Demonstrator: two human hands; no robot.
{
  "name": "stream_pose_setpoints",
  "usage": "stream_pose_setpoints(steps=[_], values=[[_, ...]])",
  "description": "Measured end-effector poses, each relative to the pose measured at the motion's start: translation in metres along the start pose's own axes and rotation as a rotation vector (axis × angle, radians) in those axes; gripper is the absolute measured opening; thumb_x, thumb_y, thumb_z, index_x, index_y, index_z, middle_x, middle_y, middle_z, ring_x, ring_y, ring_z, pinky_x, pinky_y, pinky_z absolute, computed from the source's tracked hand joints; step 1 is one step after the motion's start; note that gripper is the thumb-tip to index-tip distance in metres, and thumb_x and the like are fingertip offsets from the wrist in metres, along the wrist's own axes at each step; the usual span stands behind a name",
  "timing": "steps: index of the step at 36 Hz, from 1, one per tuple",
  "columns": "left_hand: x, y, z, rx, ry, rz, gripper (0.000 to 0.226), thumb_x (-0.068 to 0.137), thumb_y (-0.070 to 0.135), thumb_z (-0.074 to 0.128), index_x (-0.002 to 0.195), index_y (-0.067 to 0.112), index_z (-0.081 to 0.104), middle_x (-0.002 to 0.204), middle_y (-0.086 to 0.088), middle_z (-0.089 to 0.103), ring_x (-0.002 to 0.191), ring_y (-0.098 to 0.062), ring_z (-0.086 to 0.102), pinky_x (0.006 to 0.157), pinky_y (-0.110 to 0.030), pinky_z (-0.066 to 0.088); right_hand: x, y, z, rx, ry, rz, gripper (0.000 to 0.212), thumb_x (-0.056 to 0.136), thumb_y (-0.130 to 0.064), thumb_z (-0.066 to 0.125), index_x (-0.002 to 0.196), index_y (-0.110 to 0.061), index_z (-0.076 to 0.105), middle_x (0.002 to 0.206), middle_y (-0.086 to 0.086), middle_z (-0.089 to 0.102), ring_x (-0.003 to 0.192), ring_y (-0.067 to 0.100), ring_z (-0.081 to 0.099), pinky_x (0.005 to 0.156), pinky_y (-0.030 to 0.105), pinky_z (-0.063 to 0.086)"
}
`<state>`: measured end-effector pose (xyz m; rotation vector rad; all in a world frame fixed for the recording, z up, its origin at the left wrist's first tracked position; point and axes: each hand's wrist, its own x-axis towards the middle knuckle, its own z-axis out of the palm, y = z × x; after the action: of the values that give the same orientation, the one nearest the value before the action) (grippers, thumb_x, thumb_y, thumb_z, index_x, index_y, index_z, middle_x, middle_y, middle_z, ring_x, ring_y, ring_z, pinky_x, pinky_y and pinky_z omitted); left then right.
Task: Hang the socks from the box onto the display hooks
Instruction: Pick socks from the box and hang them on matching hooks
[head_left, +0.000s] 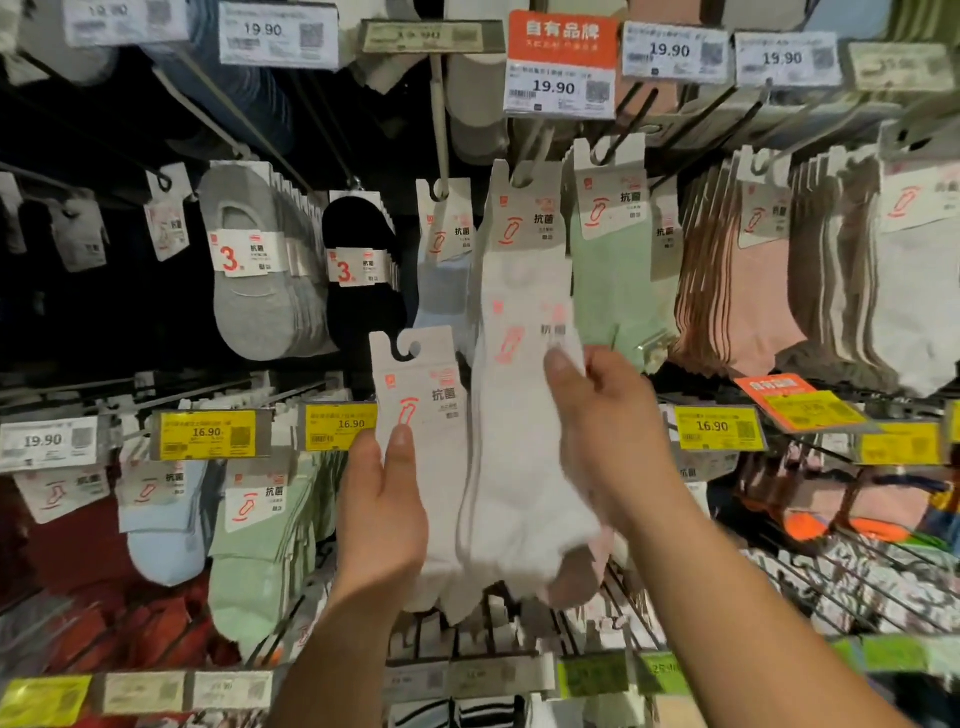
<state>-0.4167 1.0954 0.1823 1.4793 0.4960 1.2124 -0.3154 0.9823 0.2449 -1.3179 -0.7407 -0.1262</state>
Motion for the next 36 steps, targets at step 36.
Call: stream_pose_setpoints(steps=[36], values=[[0.001,-0.011,0.0,0.002,-0.081,0.015,0.025,0.102,0.046,0.044,0.108,0.029,0.06,0.097,0.013,0.073,0.086,-0.004,0.07,0.067,-0.025,0.056,0.15,-0.028,0.014,-0.65,0.117,-0.03,0.043,0.101,-0.045,0.045,0.119,-0.009,0.059,0.122,0.012,0.062,0.11,0.033,0.058,0.081,0.029,0.04]])
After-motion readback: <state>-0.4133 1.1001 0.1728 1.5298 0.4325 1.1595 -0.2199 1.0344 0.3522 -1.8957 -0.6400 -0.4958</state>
